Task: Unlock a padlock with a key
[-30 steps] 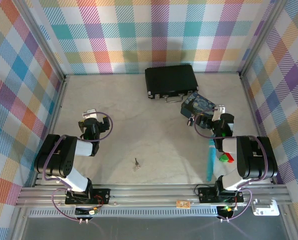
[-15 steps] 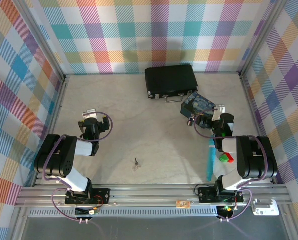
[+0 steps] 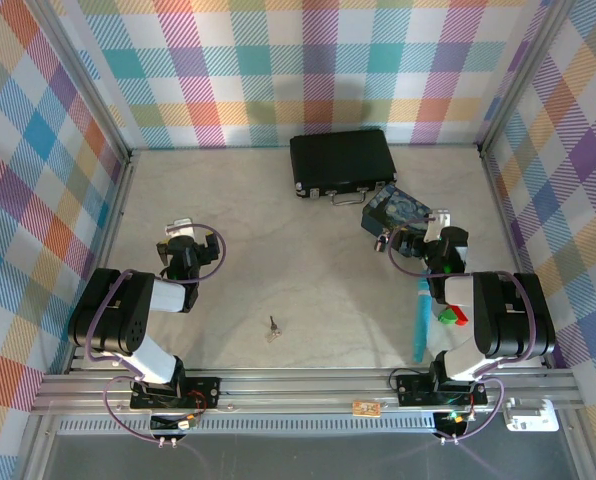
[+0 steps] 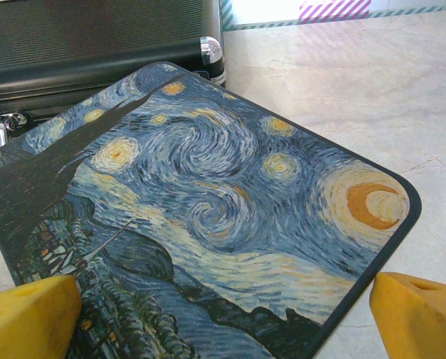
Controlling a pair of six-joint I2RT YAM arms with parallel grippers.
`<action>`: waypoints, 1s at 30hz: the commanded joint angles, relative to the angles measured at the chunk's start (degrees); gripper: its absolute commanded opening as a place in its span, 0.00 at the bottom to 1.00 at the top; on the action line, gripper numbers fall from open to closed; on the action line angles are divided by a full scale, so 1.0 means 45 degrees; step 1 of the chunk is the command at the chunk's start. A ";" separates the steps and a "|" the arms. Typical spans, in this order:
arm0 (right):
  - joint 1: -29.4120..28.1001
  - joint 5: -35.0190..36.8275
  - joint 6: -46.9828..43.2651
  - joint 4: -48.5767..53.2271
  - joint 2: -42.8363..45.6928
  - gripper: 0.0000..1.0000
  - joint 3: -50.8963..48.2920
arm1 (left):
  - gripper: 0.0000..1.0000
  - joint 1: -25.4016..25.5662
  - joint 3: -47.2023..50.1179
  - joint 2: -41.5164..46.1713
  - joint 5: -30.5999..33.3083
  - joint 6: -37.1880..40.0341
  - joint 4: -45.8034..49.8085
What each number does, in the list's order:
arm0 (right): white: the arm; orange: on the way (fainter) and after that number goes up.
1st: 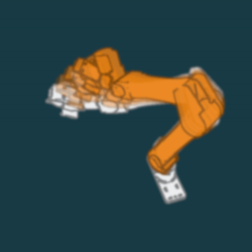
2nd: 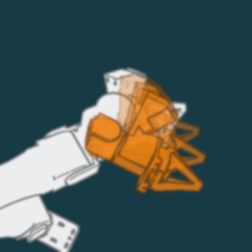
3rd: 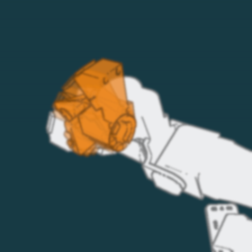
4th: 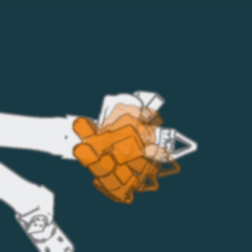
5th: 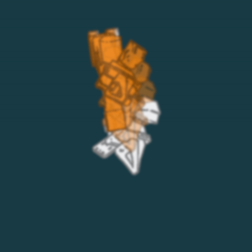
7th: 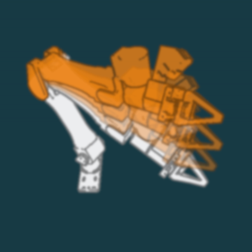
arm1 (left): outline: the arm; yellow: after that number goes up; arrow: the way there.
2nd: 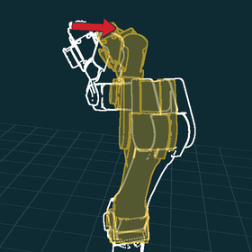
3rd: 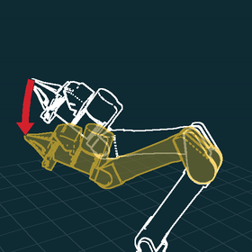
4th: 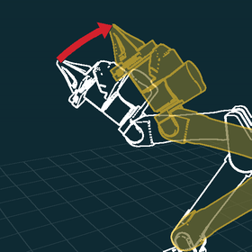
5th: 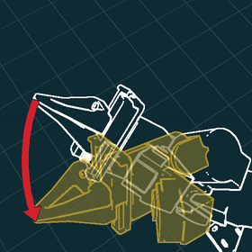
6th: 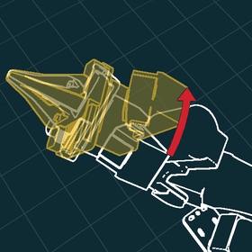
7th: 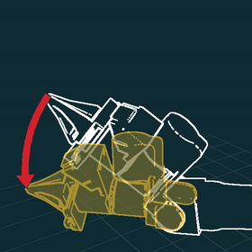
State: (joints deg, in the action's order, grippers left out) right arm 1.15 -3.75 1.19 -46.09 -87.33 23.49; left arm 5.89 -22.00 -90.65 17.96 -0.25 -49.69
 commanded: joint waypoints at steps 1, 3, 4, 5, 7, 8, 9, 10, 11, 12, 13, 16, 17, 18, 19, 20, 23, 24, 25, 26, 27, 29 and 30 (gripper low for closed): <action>-0.0077 -0.0157 -0.0095 -0.0011 -0.0030 0.99 0.0152 | 1.00 -0.0055 -0.0094 0.0074 -0.0136 -0.0087 -0.0373; -0.0079 0.0393 0.0127 0.0521 0.0586 0.99 0.0200 | 1.00 -0.0040 -0.0017 0.0110 -0.0088 -0.0067 -0.0496; -0.0079 0.0661 0.0225 0.1200 0.1141 0.99 0.0318 | 1.00 0.0038 -0.0094 0.0244 0.0126 -0.0078 -0.0255; -0.0074 0.0938 0.0377 0.1998 0.1647 0.99 0.0553 | 1.00 0.0093 -0.0236 0.0505 0.0217 -0.0084 0.0334; -0.0077 0.1846 0.1242 0.5100 0.2751 0.99 0.1449 | 1.00 0.0295 -0.0357 0.0487 0.0176 0.0228 0.0321; -0.0062 0.2076 0.1640 0.6227 0.3122 0.99 0.1884 | 1.00 0.0336 -0.0376 0.0599 0.0252 0.0268 0.0444; -0.0060 0.2249 0.2245 0.7427 0.3495 0.99 0.2266 | 1.00 0.0498 -0.0542 0.0908 0.0809 0.0273 0.0960; -0.0055 0.2307 0.2713 0.8353 0.3801 0.99 0.2575 | 1.00 0.0657 -0.0959 0.1353 0.1405 0.0244 0.1952; -0.0060 0.2236 0.3039 0.8850 0.3997 0.99 0.2755 | 1.00 0.0727 -0.1367 0.1754 0.1514 0.0267 0.2997; -0.0055 0.2187 0.3565 0.9368 0.4158 0.99 0.2902 | 1.00 0.0788 -0.1866 0.2135 0.1596 0.0348 0.4064; -0.0057 0.2073 0.3985 0.9797 0.4233 0.99 0.3056 | 1.00 0.0892 -0.2325 0.2420 0.1875 0.0291 0.4771; -0.0011 0.1625 0.4855 1.1182 0.3954 0.99 0.3889 | 1.00 0.0962 -0.3841 0.3219 0.1483 -0.1491 0.7344; 0.0056 0.1523 0.5101 1.1808 0.3703 0.99 0.4300 | 1.00 0.0975 -0.4288 0.3320 0.1222 -0.2271 0.8056; 0.0220 0.1119 0.5273 1.2407 0.3322 0.99 0.4794 | 1.00 0.0988 -0.4754 0.3325 0.0765 -0.3299 0.8712; 0.0458 0.0621 0.5383 1.2755 0.2951 0.99 0.5216 | 1.00 0.0993 -0.5135 0.3217 0.0237 -0.4418 0.9214; 0.0684 0.0092 0.5478 1.2845 0.2559 0.99 0.5476 | 1.00 0.1018 -0.5358 0.3035 -0.0235 -0.5290 0.9417; 0.1581 -0.1675 0.5717 1.3217 0.1345 0.99 0.6342 | 1.00 0.1243 -0.5614 0.1989 -0.1337 -0.7698 0.9385; 0.1788 -0.1966 0.5675 1.3163 0.1075 0.99 0.6427 | 1.00 0.1250 -0.5676 0.1515 -0.1791 -0.8321 0.9463; 0.1906 -0.1953 0.5648 1.2977 0.0909 0.99 0.6407 | 1.00 0.1301 -0.5669 0.1180 -0.2202 -0.8666 0.9402; 0.1946 -0.1982 0.5519 1.2782 0.0813 0.99 0.6390 | 1.00 0.1377 -0.5558 0.0938 -0.2485 -0.8908 0.9230; 0.1952 -0.2060 0.5289 1.2623 0.0669 0.99 0.6397 | 1.00 0.1467 -0.5332 0.0769 -0.2751 -0.9172 0.8892; 0.1952 -0.2451 0.5123 1.2563 0.0258 0.99 0.6615 | 1.00 0.1559 -0.4903 0.0632 -0.3514 -0.9477 0.8194; 0.1963 -0.2776 0.5031 1.2566 0.0000 0.99 0.6792 | 1.00 0.1591 -0.4769 0.0599 -0.3907 -0.9584 0.8005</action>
State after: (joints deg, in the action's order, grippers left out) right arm 10.28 -10.57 24.64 9.47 -85.52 51.29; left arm 12.34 -44.97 -88.09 7.25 -36.77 -12.84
